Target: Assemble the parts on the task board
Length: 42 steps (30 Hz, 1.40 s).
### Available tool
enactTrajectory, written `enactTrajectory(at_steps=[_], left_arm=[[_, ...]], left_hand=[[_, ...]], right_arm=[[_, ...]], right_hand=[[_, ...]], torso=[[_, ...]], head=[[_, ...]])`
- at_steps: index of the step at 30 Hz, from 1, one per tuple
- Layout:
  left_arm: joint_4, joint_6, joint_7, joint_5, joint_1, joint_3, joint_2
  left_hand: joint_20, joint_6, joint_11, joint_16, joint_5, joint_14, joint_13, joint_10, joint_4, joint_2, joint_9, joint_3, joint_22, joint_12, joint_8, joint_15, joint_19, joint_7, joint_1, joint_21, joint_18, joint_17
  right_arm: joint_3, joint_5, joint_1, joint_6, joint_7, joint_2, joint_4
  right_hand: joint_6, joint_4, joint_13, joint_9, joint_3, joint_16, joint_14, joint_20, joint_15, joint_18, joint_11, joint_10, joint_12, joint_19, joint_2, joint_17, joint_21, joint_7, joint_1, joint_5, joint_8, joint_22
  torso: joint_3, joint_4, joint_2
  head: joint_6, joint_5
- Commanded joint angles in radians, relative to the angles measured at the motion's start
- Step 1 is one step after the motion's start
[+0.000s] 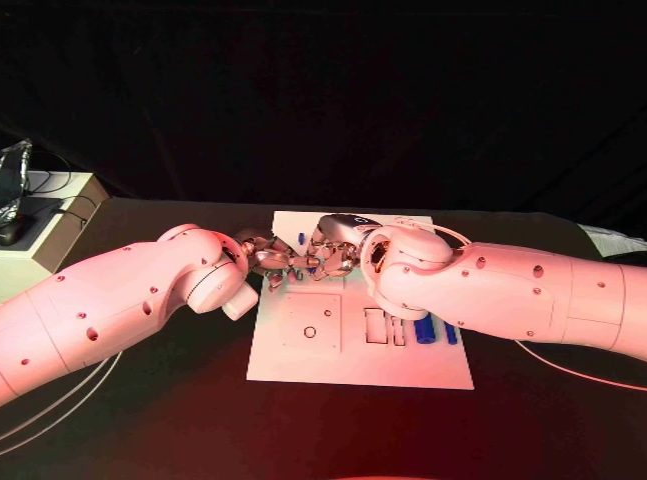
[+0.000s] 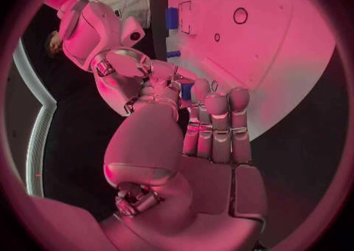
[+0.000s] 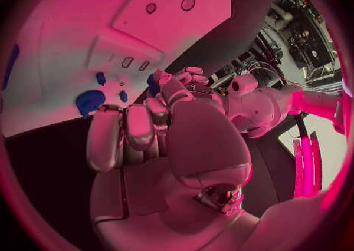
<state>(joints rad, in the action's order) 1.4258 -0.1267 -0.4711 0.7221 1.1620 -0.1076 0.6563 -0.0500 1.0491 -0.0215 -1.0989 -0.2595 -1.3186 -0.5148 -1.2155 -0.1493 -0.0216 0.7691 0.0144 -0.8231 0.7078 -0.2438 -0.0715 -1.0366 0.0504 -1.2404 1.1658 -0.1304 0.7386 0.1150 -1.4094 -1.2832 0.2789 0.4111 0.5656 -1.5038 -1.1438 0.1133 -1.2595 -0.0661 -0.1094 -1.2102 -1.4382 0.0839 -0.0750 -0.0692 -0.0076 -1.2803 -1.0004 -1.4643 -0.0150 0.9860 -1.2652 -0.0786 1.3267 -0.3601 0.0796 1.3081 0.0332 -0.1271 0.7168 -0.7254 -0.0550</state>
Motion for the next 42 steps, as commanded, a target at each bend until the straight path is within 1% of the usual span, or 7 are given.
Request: enactTrajectory(at_steps=[1,17,26,29,36,39,42], left_arm=[[0.002,0.029,-0.004,0.006,0.001,-0.001,-0.005],[0.003,0.025,-0.006,0.005,0.001,0.0,-0.008],[0.008,0.027,-0.005,0.003,0.001,0.0,-0.005],[0.01,0.03,-0.004,0.003,0.001,-0.001,0.0],[0.015,0.044,-0.006,0.003,0.001,-0.001,0.015],[0.022,0.048,-0.004,0.002,0.001,-0.001,0.03],[0.03,0.046,0.007,-0.013,0.0,-0.002,0.049]], left_hand=[[-0.001,0.007,-0.003,-0.002,-0.001,0.003,0.0,-0.001,0.0,-0.008,-0.002,-0.013,-0.003,-0.005,0.005,-0.004,-0.005,-0.001,-0.002,-0.004,0.012,0.001],[0.0,0.007,-0.001,-0.004,-0.003,0.002,-0.003,-0.002,-0.036,-0.006,0.005,-0.004,-0.013,-0.004,0.008,-0.002,-0.007,0.001,0.045,-0.008,0.012,0.005],[0.0,0.008,-0.001,-0.002,-0.011,0.003,-0.003,-0.001,-0.025,0.008,0.008,0.026,-0.02,-0.005,0.011,-0.002,-0.007,0.0,0.035,-0.014,0.012,0.004],[0.0,0.01,0.0,-0.002,-0.008,0.003,-0.004,-0.001,-0.034,-0.011,0.007,0.04,-0.021,-0.004,0.011,-0.001,-0.007,0.002,0.051,-0.015,0.012,0.004],[0.0,0.013,0.0,-0.003,-0.007,0.003,-0.004,-0.002,-0.053,-0.03,0.007,0.064,-0.025,-0.004,0.014,0.0,-0.007,0.001,0.061,-0.018,0.012,0.005],[0.001,0.013,0.001,-0.002,0.001,0.004,-0.004,-0.001,-0.082,-0.038,0.006,0.133,-0.025,-0.005,0.017,0.0,-0.005,0.001,0.056,-0.024,0.012,0.003],[0.0,0.013,0.002,0.0,0.013,0.007,-0.003,0.001,-0.132,-0.066,0.004,0.131,-0.023,-0.005,0.019,0.001,0.0,0.001,0.054,-0.032,0.012,0.002]], right_arm=[[-0.001,-0.017,0.001,0.0,-0.003,-0.002,-0.009],[-0.001,-0.027,0.002,-0.013,-0.002,-0.003,-0.016],[-0.001,-0.034,0.003,-0.013,0.004,-0.005,-0.005],[-0.001,-0.035,0.005,-0.008,0.006,-0.003,0.001],[-0.001,-0.039,0.008,0.007,0.013,0.007,0.007],[-0.001,-0.039,0.009,0.018,0.016,0.017,0.012],[0.0,-0.031,0.011,0.038,0.014,0.031,0.015]], right_hand=[[-0.052,0.002,-0.001,-0.005,-0.002,0.005,0.0,0.005,-0.002,0.015,-0.003,0.004,0.005,-0.042,0.003,-0.001,0.006,-0.007,-0.006,-0.007,0.003,0.179],[-0.052,0.002,-0.001,-0.005,-0.002,0.005,-0.001,0.005,-0.002,0.015,-0.004,0.004,0.005,-0.041,0.004,0.0,0.007,-0.007,-0.006,-0.01,0.003,0.179],[-0.052,0.002,-0.001,-0.005,-0.002,0.005,-0.001,0.005,-0.002,0.015,-0.004,0.004,0.005,-0.041,0.004,0.0,0.007,-0.007,-0.006,-0.01,0.003,0.179],[-0.052,0.002,-0.001,-0.005,-0.002,0.005,-0.001,0.005,-0.002,0.015,-0.004,0.004,0.005,-0.041,0.004,0.0,0.007,-0.007,-0.006,-0.01,0.003,0.179],[-0.053,0.003,-0.003,-0.005,-0.003,0.005,-0.001,0.005,-0.002,0.015,-0.004,0.003,0.006,-0.042,0.004,0.002,0.006,-0.007,-0.005,-0.015,0.003,0.179],[-0.053,0.003,-0.003,-0.005,-0.003,0.005,-0.001,0.005,-0.002,0.015,-0.004,0.003,0.006,-0.042,0.004,0.002,0.006,-0.007,-0.005,-0.015,0.003,0.179],[-0.054,0.003,-0.002,-0.005,-0.003,0.006,-0.001,0.005,-0.002,0.015,-0.004,0.003,0.007,-0.042,0.005,0.001,0.007,-0.006,-0.006,-0.018,0.003,0.179]], torso=[[0.0005,-0.0008,0.0],[0.0006,0.0004,0.001],[0.0006,-0.0003,0.001],[0.0014,-0.0004,0.0],[0.001,-0.0001,0.0],[0.0017,0.0006,0.001],[0.0028,0.0001,0.001]], head=[[-0.001,0.003],[-0.004,0.004],[-0.005,-0.001],[-0.006,-0.001],[-0.004,-0.002],[-0.003,-0.005],[-0.002,-0.008]])
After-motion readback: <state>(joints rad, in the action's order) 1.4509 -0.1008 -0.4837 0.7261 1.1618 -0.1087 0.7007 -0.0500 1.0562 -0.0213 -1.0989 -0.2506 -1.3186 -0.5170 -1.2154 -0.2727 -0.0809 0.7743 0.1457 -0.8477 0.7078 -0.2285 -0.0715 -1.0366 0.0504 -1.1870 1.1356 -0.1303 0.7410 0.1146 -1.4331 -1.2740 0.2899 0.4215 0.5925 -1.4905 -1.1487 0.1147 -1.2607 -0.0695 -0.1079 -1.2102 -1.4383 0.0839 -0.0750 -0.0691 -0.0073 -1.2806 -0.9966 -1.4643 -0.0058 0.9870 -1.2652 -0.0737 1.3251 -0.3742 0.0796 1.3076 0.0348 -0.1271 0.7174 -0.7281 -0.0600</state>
